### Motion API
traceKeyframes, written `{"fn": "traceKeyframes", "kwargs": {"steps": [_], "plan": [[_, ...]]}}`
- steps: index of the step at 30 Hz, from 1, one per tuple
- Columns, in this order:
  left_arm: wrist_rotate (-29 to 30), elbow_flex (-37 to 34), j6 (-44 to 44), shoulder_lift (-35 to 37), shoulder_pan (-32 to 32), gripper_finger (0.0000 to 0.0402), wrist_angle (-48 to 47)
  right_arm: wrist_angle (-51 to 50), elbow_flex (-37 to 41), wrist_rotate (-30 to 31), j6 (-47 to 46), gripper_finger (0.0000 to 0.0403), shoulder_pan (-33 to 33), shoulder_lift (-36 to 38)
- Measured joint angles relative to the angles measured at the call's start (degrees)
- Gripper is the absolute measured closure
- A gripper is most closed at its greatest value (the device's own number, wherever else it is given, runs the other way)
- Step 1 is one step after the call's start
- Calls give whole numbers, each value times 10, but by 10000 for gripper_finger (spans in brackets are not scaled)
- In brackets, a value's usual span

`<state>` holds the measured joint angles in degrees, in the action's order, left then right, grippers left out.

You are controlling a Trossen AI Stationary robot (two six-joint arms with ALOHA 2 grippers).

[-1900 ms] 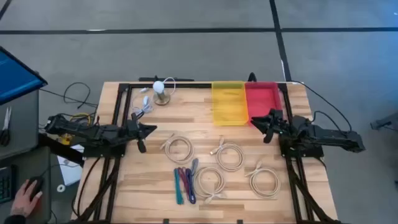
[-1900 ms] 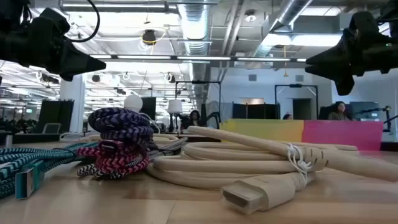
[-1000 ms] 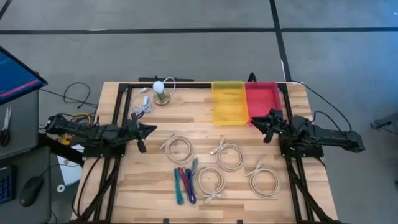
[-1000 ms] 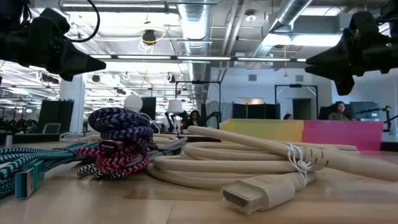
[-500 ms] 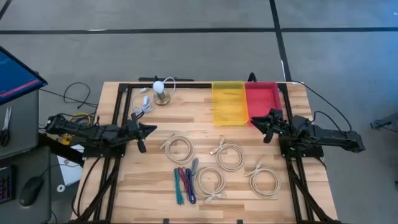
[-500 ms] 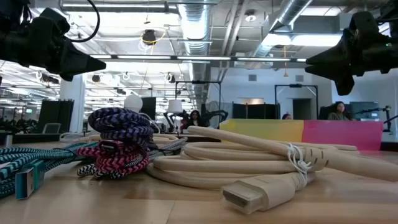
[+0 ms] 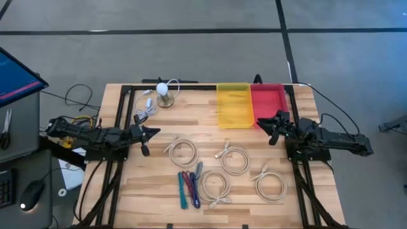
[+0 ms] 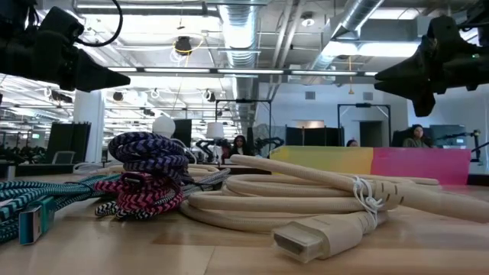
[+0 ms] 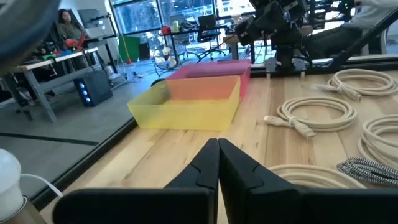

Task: Pick & Place USB Port
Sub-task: Put the white HDMI cable into the red bin

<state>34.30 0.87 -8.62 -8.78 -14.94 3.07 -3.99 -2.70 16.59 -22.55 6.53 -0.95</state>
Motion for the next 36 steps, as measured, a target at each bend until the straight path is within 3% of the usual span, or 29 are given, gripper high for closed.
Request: {"fn": "traceKeyframes", "kwargs": {"steps": [31, 36], "plan": [[0, 0, 6, 0, 0, 396, 13, 0, 0, 0, 0, 296, 0, 0], [0, 0, 95, 0, 0, 396, 17, 0, 0, 0, -28, 296, -3, 0]]}}
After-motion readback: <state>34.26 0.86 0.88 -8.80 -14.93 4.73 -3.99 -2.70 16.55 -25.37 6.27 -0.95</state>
